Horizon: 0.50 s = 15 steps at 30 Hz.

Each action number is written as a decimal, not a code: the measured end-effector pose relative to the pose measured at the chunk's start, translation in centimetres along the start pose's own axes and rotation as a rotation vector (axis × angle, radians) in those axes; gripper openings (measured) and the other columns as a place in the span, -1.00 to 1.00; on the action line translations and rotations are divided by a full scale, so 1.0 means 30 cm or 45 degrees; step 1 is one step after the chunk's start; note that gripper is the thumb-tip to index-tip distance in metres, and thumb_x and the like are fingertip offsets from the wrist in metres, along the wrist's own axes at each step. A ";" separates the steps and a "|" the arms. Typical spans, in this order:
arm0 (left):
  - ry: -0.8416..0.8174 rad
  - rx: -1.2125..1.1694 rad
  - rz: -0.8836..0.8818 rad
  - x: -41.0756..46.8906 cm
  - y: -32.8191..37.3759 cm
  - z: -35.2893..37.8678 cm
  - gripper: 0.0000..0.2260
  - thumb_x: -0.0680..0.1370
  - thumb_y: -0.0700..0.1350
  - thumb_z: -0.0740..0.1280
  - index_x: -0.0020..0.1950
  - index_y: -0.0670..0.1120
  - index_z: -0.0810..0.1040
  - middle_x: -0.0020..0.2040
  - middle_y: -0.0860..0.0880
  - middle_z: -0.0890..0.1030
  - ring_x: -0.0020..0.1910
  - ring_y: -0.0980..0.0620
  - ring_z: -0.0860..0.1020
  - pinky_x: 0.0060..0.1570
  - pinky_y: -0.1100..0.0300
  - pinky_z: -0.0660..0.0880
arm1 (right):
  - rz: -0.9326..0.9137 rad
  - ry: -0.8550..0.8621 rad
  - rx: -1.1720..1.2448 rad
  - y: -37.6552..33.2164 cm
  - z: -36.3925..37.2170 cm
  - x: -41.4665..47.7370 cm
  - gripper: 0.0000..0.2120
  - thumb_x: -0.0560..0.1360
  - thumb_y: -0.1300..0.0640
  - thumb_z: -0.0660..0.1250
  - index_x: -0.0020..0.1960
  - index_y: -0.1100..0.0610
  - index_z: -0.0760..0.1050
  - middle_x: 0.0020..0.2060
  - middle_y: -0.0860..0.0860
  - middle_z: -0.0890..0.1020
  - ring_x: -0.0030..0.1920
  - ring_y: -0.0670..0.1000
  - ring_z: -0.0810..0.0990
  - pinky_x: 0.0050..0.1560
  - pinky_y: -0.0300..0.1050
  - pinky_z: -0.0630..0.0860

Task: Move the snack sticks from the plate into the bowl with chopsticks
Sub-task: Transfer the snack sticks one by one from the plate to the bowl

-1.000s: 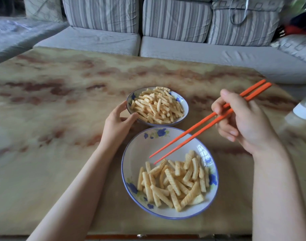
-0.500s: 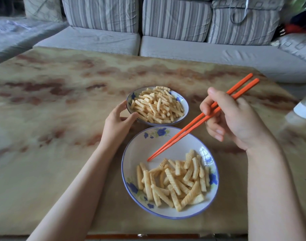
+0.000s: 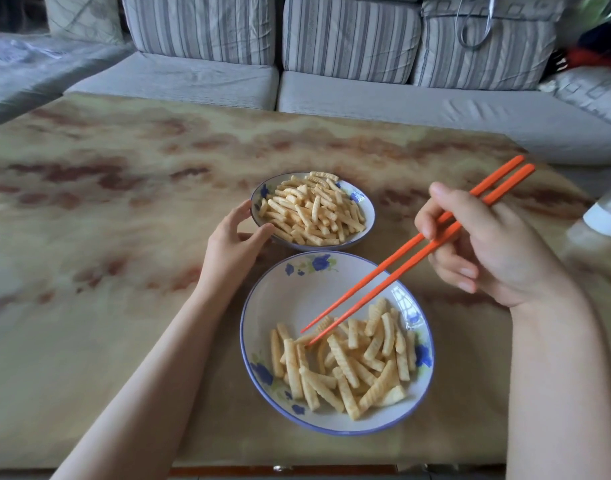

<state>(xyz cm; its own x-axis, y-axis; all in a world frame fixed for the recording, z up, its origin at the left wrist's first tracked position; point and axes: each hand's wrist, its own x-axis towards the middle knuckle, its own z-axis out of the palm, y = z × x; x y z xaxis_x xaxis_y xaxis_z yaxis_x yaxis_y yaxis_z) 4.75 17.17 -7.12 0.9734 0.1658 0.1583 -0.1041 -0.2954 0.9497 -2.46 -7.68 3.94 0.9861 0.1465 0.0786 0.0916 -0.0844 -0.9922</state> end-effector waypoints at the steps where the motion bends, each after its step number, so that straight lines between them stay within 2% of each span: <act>1: 0.000 0.004 0.001 0.000 -0.001 0.000 -0.56 0.55 -0.11 0.39 0.43 0.01 0.46 0.19 0.13 0.60 -0.20 0.31 0.62 -0.25 0.52 0.47 | 0.003 -0.003 -0.004 0.003 0.007 0.002 -0.60 0.58 0.02 0.10 -0.32 0.27 0.32 -0.70 -0.02 0.24 -0.74 -0.06 0.14 -0.66 -0.36 0.16; 4: -0.002 0.011 0.006 -0.001 0.000 0.001 -0.56 0.55 -0.11 0.39 0.43 0.01 0.46 0.23 0.13 0.59 -0.20 0.36 0.60 -0.24 0.53 0.46 | -0.049 0.045 0.027 0.010 0.023 0.012 -0.60 0.63 0.07 0.06 -0.33 0.23 0.29 -0.63 -0.08 0.31 -0.72 -0.10 0.16 -0.66 -0.35 0.19; 7: 0.002 -0.006 0.000 -0.002 0.004 0.002 -0.56 0.56 -0.14 0.38 0.44 -0.01 0.45 0.12 0.18 0.58 -0.27 0.42 0.57 -0.30 0.54 0.43 | -0.094 0.126 0.081 0.018 0.017 0.025 -0.58 0.65 0.08 0.05 -0.35 0.21 0.27 -0.65 -0.07 0.27 -0.72 -0.10 0.15 -0.65 -0.36 0.20; 9: 0.003 -0.014 -0.003 -0.003 0.006 0.002 -0.57 0.56 -0.14 0.38 0.43 -0.01 0.46 0.06 0.21 0.58 -0.28 0.40 0.58 -0.32 0.53 0.43 | -0.121 0.189 0.147 0.025 0.004 0.033 -0.57 0.65 0.09 0.05 -0.37 0.19 0.27 -0.60 -0.04 0.29 -0.72 -0.10 0.15 -0.64 -0.36 0.20; 11: 0.004 -0.012 -0.001 -0.002 0.006 0.003 -0.57 0.55 -0.15 0.38 0.42 -0.01 0.47 0.09 0.17 0.60 -0.27 0.35 0.59 -0.32 0.53 0.43 | -0.164 0.273 0.221 0.032 -0.012 0.041 -0.58 0.65 0.10 0.06 -0.37 0.16 0.30 -0.52 -0.04 0.35 -0.71 -0.11 0.17 -0.62 -0.37 0.20; 15: 0.000 -0.004 -0.004 0.001 0.000 0.001 -0.58 0.55 -0.12 0.38 0.41 0.03 0.47 0.13 0.13 0.64 -0.14 0.23 0.65 -0.19 0.46 0.49 | -0.232 0.520 0.415 0.038 -0.016 0.060 -0.63 0.66 0.13 0.07 -0.32 0.14 0.29 -0.46 -0.09 0.44 -0.68 -0.12 0.20 -0.60 -0.36 0.21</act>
<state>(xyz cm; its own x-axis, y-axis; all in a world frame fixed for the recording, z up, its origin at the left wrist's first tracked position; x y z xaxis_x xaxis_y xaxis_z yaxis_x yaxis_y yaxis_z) 4.80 17.16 -7.12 0.9736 0.1668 0.1556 -0.1020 -0.2921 0.9509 -0.52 -7.99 2.99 0.9378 -0.2697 0.2185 0.2821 0.2254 -0.9325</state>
